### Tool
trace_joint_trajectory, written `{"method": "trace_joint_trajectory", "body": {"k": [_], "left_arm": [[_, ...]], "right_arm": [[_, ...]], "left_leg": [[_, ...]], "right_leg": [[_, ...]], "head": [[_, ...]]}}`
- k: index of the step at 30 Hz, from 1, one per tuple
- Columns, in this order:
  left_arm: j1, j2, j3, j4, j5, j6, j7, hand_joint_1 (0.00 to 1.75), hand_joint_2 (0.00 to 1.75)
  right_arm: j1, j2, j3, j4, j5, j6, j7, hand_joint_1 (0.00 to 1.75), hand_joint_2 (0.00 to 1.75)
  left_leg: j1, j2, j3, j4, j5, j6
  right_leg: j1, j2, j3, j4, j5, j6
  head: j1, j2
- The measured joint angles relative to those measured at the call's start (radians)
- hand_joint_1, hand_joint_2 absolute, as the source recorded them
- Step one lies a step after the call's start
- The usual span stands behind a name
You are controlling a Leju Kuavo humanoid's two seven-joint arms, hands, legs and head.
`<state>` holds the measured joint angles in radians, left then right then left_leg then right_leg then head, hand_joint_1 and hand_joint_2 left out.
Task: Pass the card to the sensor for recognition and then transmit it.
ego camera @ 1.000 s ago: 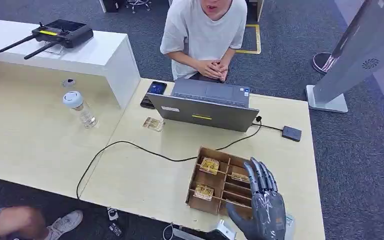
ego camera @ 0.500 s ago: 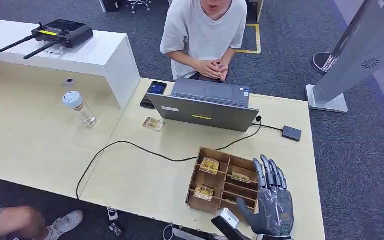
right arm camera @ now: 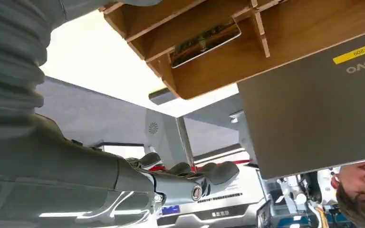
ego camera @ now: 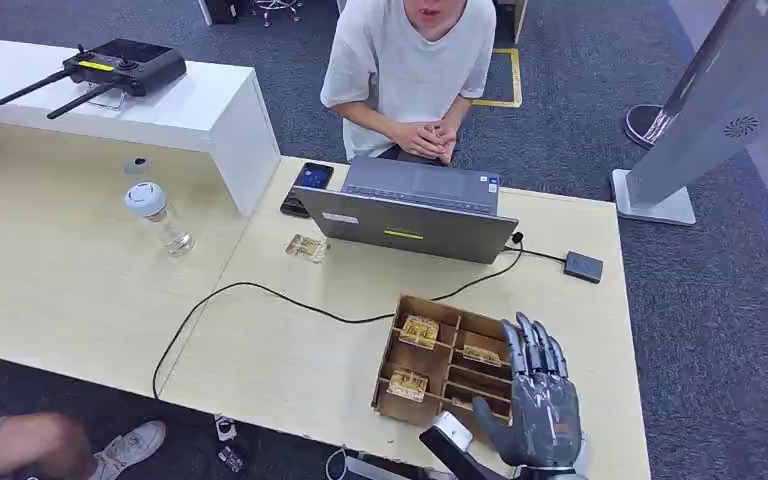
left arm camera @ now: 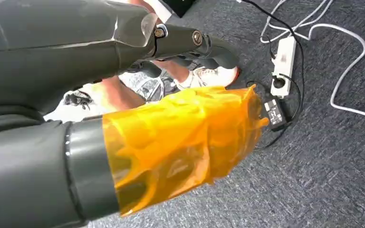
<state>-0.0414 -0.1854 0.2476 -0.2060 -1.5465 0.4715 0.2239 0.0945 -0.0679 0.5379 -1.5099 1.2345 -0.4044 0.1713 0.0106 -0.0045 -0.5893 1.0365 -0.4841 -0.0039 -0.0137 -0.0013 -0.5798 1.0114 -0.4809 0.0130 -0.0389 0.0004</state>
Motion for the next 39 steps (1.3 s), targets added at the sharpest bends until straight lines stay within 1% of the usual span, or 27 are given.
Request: {"method": "trace_joint_trajectory", "body": {"k": [13, 23, 25, 26, 29, 30, 31, 32, 33, 34, 36, 39], "left_arm": [[-0.001, 0.000, -0.011, 0.000, -0.009, -0.010, -0.003, 0.00, 0.00], [-0.003, 0.000, -0.015, 0.000, -0.019, -0.019, -0.004, 0.00, 0.00], [-0.003, 0.000, -0.015, 0.000, -0.021, -0.021, -0.004, 0.00, 0.00], [-0.003, 0.000, -0.016, 0.000, -0.021, -0.021, -0.004, 0.00, 0.00], [-0.004, 0.000, -0.016, 0.000, -0.022, -0.025, -0.004, 0.00, 0.00], [-0.004, 0.000, -0.016, 0.000, -0.022, -0.025, -0.004, 0.00, 0.00], [-0.004, 0.000, -0.016, 0.000, -0.022, -0.026, -0.004, 0.00, 0.00], [-0.005, 0.000, -0.016, 0.000, -0.022, -0.026, -0.004, 0.00, 0.00], [-0.005, 0.000, -0.016, 0.000, -0.022, -0.026, -0.004, 0.00, 0.00], [-0.006, 0.000, -0.016, 0.000, -0.022, -0.027, -0.004, 0.00, 0.00], [-0.007, 0.000, -0.016, 0.000, -0.022, -0.027, -0.004, 0.00, 0.00], [-0.008, 0.000, -0.016, 0.000, -0.022, -0.027, -0.004, 0.00, 0.00]], "right_arm": [[-0.038, 0.037, 0.000, 0.047, 0.000, 0.004, -0.036, 0.00, 1.75], [-0.068, 0.053, 0.000, 0.101, 0.006, 0.029, -0.037, 0.00, 1.75], [-0.073, 0.053, 0.000, 0.112, 0.007, 0.037, -0.036, 0.03, 1.75], [-0.075, 0.055, 0.000, 0.118, 0.008, 0.039, -0.036, 0.09, 1.75], [-0.081, 0.059, 0.000, 0.133, 0.014, 0.048, -0.035, 0.09, 1.75], [-0.083, 0.060, 0.000, 0.138, 0.015, 0.053, -0.034, 0.30, 1.75], [-0.085, 0.060, 0.000, 0.142, 0.016, 0.056, -0.033, 0.40, 1.75], [-0.087, 0.060, 0.000, 0.146, 0.018, 0.056, -0.033, 0.98, 1.75], [-0.088, 0.061, 0.000, 0.150, 0.018, 0.056, -0.033, 1.27, 1.75], [-0.088, 0.061, 0.000, 0.152, 0.018, 0.056, -0.033, 1.40, 1.75], [-0.088, 0.061, 0.000, 0.157, 0.018, 0.057, -0.033, 1.54, 1.75], [-0.088, 0.061, 0.000, 0.162, 0.018, 0.057, -0.033, 1.50, 1.75]], "left_leg": [[0.000, 0.000, 0.000, 0.000, 0.000, 0.000], [0.000, 0.000, 0.000, 0.000, 0.000, 0.000], [0.000, 0.000, 0.000, 0.000, 0.000, 0.000], [0.000, 0.000, 0.000, 0.000, 0.000, 0.000], [0.000, 0.000, 0.000, 0.000, 0.000, 0.000], [0.000, 0.000, 0.000, 0.000, 0.000, 0.000], [0.000, 0.000, 0.000, 0.000, 0.000, 0.000], [0.000, 0.000, 0.000, 0.000, 0.000, 0.000], [0.000, 0.000, 0.000, 0.000, 0.000, 0.000], [0.000, 0.000, 0.000, 0.000, 0.000, 0.000], [0.000, 0.000, 0.000, 0.000, 0.000, 0.000], [0.000, 0.000, 0.000, 0.000, 0.000, 0.000]], "right_leg": [[0.000, 0.000, 0.000, 0.000, 0.000, 0.000], [0.000, 0.000, 0.000, 0.000, 0.000, 0.000], [0.000, 0.000, 0.000, 0.000, 0.000, 0.000], [0.000, 0.000, 0.000, 0.000, 0.000, 0.000], [0.000, 0.000, 0.000, 0.000, 0.000, 0.000], [0.000, 0.000, 0.000, 0.000, 0.000, 0.000], [0.000, 0.000, 0.000, 0.000, 0.000, 0.000], [0.000, 0.000, 0.000, 0.000, 0.000, 0.000], [0.000, 0.000, 0.000, 0.000, 0.000, 0.000], [0.000, 0.000, 0.000, 0.000, 0.000, 0.000], [0.000, 0.000, 0.000, 0.000, 0.000, 0.000], [0.000, 0.000, 0.000, 0.000, 0.000, 0.000]], "head": [[0.000, 0.000], [0.000, 0.000], [0.000, 0.000], [0.000, 0.000], [0.000, 0.000], [0.000, 0.000], [0.000, 0.000], [0.000, 0.000], [0.000, 0.000], [0.000, 0.000], [0.000, 0.000], [0.000, 0.000]]}}
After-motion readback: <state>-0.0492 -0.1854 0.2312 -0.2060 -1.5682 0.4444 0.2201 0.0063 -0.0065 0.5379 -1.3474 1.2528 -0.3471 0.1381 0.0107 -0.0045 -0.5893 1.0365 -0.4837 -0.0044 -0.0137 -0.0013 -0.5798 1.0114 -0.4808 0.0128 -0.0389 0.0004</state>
